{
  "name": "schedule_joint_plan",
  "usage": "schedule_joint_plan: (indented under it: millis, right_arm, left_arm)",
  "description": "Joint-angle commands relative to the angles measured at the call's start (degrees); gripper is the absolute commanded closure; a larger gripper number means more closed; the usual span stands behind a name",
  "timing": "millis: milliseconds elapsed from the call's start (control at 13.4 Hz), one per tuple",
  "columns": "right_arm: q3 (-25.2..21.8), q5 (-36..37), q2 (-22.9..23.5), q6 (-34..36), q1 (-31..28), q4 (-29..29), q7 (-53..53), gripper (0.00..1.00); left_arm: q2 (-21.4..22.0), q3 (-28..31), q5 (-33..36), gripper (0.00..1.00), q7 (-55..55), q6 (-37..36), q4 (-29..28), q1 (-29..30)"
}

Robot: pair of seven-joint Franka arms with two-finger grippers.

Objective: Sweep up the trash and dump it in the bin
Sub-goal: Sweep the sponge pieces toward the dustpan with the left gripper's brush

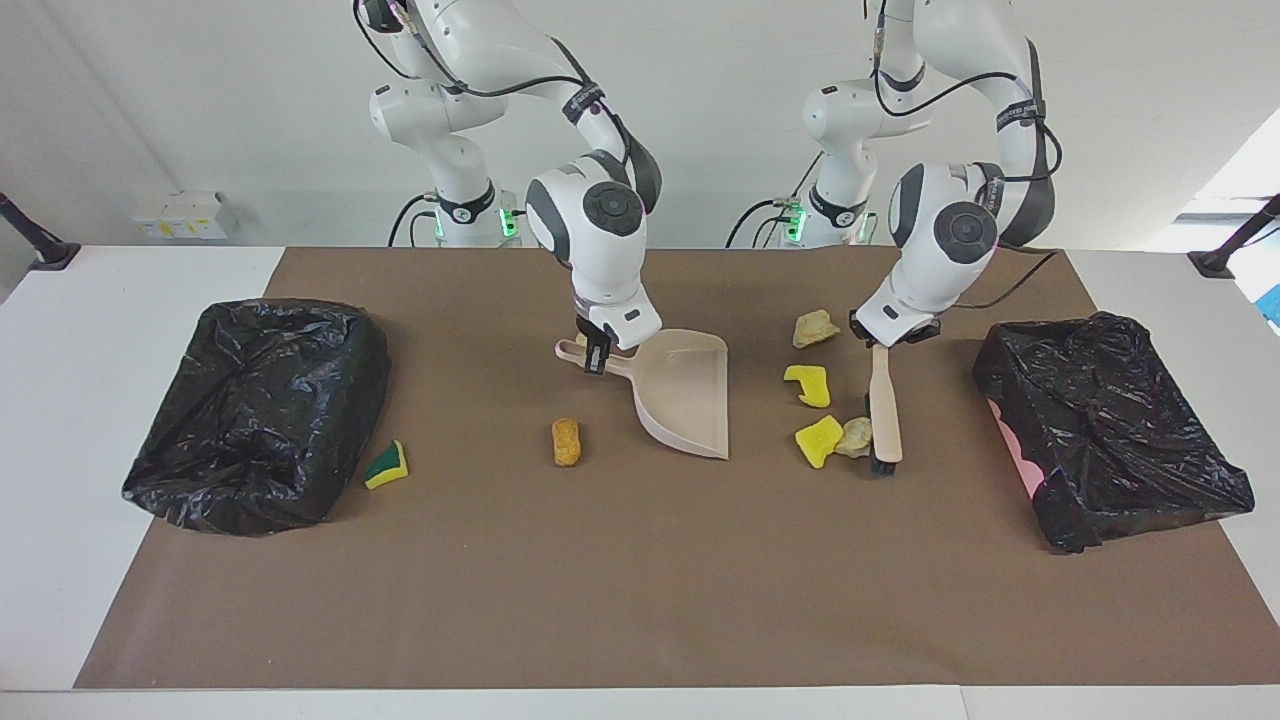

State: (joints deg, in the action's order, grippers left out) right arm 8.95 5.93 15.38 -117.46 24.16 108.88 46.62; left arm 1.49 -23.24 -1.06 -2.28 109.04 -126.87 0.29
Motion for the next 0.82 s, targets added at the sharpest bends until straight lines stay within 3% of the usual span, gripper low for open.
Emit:
schedule_joint_plan:
  millis: [0,372,521,745]
  right_arm:
    - [0.10,1.37,0.53,-2.06,0.19,0.80,0.58,1.00]
    - [0.02,1.46,0.53,-1.98,0.01,0.98,0.31,1.00]
    - [0.02,1.54,0.53,-1.37,0.01,0.63,0.31,1.00]
    - [0.10,2.50,0.53,-0.66,0.01,0.19,1.10,1.00]
  left_arm:
    - [2.46,-3.91,-3.32,1.00,-0.54,-0.23,-1.36,-0.82]
    - [2.55,-9.98,-10.09,1.00,-5.96,-0.84,0.82,-0.82]
    - [3.16,-9.72,-10.36,1.00,-7.83,-1.37,2.06,-0.38]
    - [7.63,-6.05,-10.45,1.00,-10.46,-4.44,2.33,-0.02]
